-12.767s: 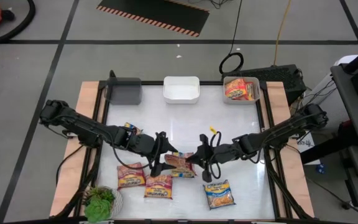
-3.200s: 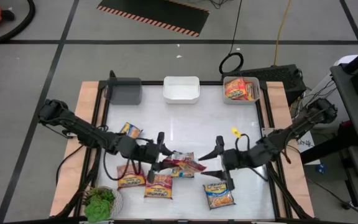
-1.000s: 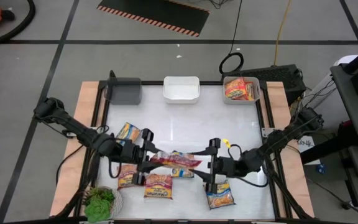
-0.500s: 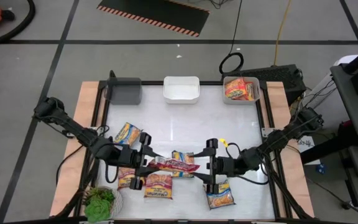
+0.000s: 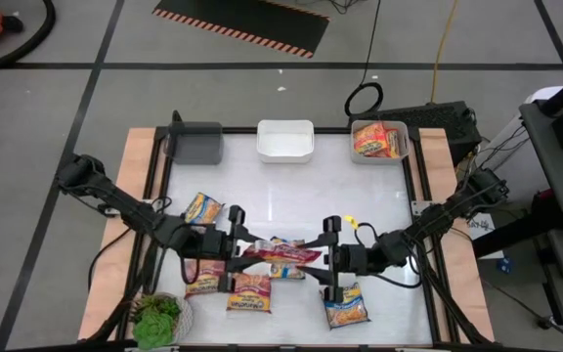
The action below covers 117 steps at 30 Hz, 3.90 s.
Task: Sort Maruchan noodles
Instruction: Put the top red noodle pack into the white bin
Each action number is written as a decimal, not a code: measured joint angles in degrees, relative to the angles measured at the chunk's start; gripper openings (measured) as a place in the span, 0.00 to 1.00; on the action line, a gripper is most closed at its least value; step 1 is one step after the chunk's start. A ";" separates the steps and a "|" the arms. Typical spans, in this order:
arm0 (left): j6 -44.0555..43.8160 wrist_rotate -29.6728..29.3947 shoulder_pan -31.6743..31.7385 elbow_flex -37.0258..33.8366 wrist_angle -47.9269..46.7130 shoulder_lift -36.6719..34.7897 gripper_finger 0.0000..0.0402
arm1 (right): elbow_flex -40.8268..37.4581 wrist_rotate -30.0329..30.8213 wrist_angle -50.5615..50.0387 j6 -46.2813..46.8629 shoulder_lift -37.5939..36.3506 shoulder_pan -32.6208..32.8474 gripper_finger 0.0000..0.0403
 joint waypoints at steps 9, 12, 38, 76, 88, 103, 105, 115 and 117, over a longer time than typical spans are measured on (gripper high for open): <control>-0.09 0.18 0.08 0.00 0.26 0.00 0.36 | 0.02 0.35 -1.24 0.97 0.00 0.00 0.31; -0.10 0.18 0.17 0.00 0.26 0.00 0.36 | 0.02 0.45 -1.28 0.95 0.00 0.00 0.27; -9.26 -33.03 -7.33 0.02 -33.84 -18.86 0.87 | 0.04 22.62 -7.84 -2.55 0.02 -5.53 0.25; -14.53 -45.28 -9.47 0.02 -49.78 -24.48 0.87 | 0.07 31.54 -9.45 16.51 15.16 -40.60 0.25; -12.49 -45.31 -7.95 0.02 -49.22 -24.48 0.87 | 0.07 31.28 -11.67 18.94 15.32 -45.01 0.25; -11.21 -43.01 -6.13 0.02 -47.58 -24.45 0.87 | 0.05 31.30 -7.22 22.08 20.95 -45.20 0.25; -11.06 -43.01 -6.13 0.02 -47.58 -24.46 0.87 | 0.11 31.35 -7.36 22.08 21.09 -45.20 0.25; -11.12 -42.99 -6.13 0.02 -47.56 -24.46 0.87 | 0.13 31.71 -10.25 23.23 21.11 -45.18 0.25; -11.22 -42.97 -6.13 0.02 -47.58 -24.46 0.87 | 0.13 31.97 -12.16 24.58 21.11 -45.18 0.25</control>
